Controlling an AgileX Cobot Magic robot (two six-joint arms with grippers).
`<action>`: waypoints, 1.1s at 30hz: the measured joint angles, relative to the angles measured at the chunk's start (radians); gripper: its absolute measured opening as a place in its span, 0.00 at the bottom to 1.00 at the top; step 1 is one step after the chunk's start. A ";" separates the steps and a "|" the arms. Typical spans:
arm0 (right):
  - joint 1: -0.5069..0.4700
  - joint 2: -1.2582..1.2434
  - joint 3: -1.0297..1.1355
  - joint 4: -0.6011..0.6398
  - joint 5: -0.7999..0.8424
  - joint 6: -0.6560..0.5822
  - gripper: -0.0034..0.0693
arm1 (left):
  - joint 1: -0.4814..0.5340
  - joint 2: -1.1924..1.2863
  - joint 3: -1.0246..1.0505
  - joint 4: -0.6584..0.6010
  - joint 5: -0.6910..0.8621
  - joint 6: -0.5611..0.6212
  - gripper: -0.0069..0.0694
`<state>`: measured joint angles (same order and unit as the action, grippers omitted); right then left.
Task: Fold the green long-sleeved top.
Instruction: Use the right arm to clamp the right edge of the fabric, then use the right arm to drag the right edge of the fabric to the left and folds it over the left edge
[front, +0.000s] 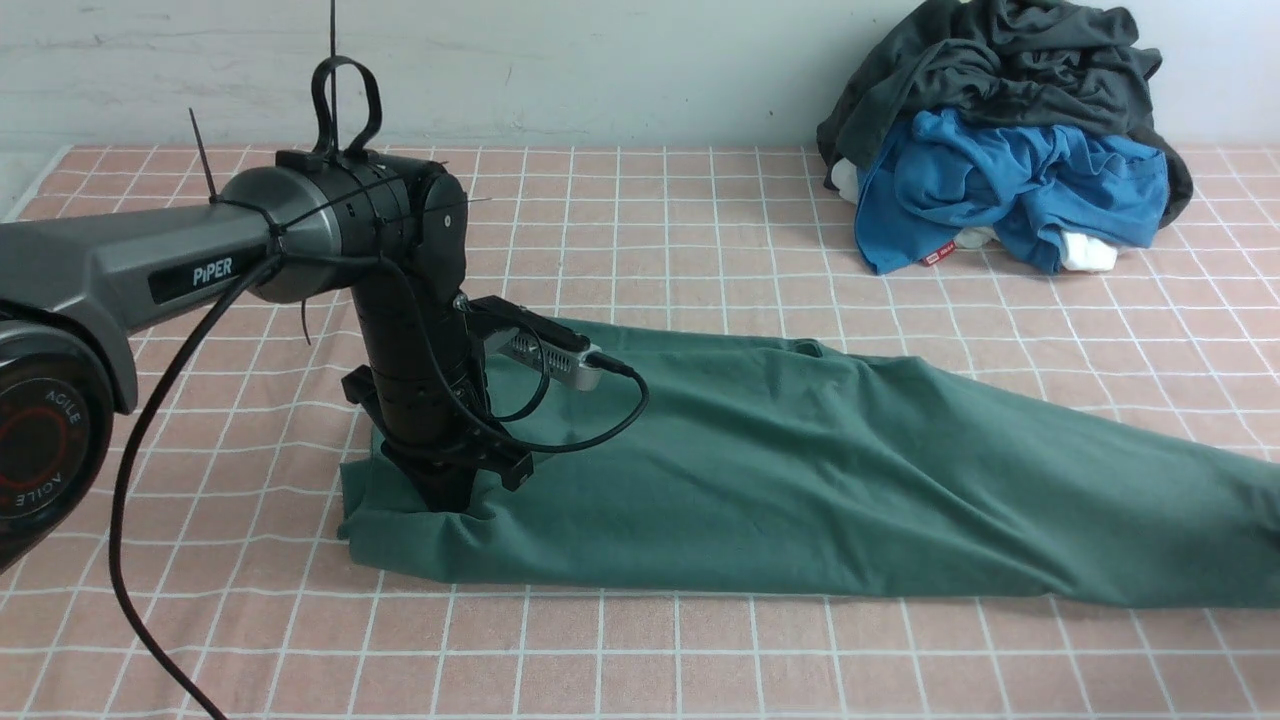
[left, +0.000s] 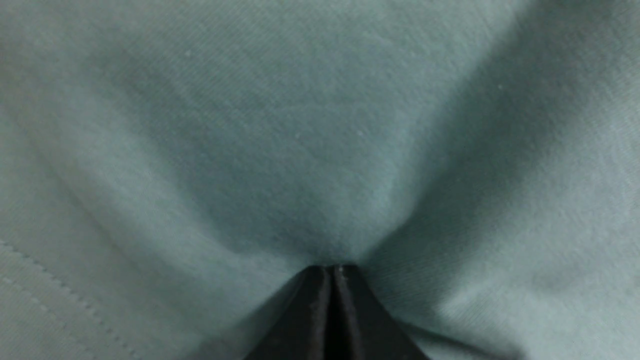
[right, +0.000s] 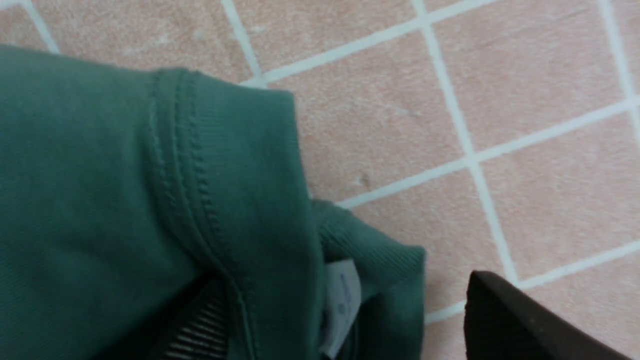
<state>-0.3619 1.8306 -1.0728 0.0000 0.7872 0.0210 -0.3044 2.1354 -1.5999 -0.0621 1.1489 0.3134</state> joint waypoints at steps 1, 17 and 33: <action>0.003 0.004 0.000 0.000 -0.003 -0.008 0.86 | 0.000 0.000 0.000 0.000 0.000 0.000 0.09; 0.022 -0.106 -0.046 -0.168 0.017 0.035 0.09 | 0.000 -0.092 0.005 0.071 -0.001 0.000 0.09; 0.586 -0.271 -0.547 -0.024 0.283 -0.111 0.09 | 0.000 -0.493 0.005 0.203 -0.019 -0.014 0.09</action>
<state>0.2239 1.5600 -1.6194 -0.0235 1.0700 -0.0900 -0.3044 1.6425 -1.5950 0.1409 1.1300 0.2990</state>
